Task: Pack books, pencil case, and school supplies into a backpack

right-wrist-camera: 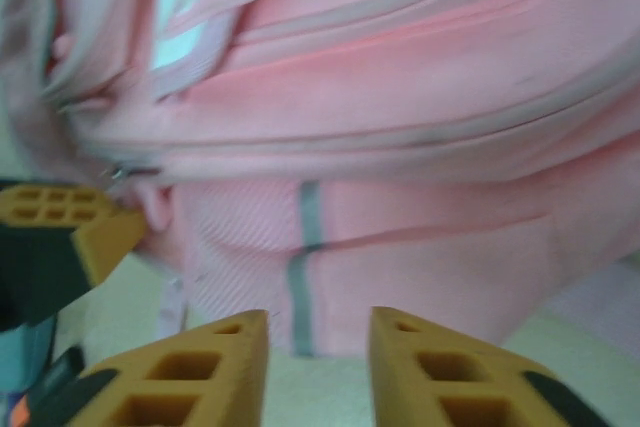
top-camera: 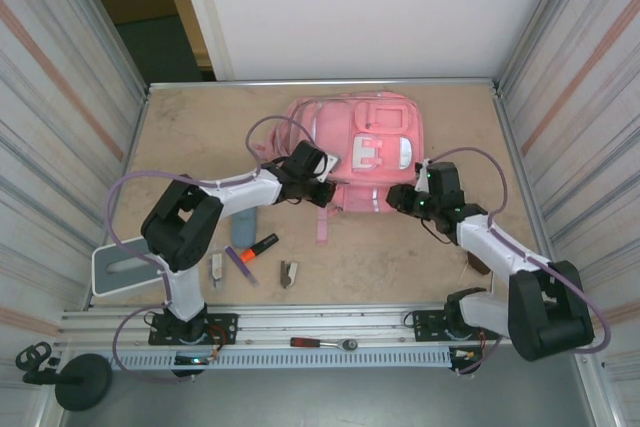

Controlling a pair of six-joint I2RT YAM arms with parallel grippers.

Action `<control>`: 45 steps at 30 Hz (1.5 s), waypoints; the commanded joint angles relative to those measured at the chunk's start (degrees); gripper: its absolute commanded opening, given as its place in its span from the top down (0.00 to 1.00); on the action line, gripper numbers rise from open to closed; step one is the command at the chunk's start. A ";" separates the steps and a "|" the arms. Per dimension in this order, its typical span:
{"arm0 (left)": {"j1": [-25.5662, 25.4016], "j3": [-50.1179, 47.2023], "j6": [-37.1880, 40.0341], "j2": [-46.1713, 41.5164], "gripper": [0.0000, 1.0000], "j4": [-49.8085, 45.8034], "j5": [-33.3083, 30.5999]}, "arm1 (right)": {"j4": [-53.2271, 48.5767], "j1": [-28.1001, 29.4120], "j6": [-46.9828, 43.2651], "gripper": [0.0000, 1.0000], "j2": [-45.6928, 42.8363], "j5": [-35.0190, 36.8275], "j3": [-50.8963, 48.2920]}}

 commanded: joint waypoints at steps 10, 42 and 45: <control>0.61 -2.20 3.12 -3.93 1.00 2.92 6.77 | 7.74 9.43 21.78 0.30 -1.73 9.00 -5.89; 1.63 -0.62 7.56 -5.02 1.00 -3.55 -2.42 | 8.22 -8.58 9.96 0.99 6.10 15.10 -1.12; 1.71 -0.62 8.19 -5.20 1.00 -3.75 -1.79 | 5.98 -9.80 7.13 0.99 8.35 12.22 1.90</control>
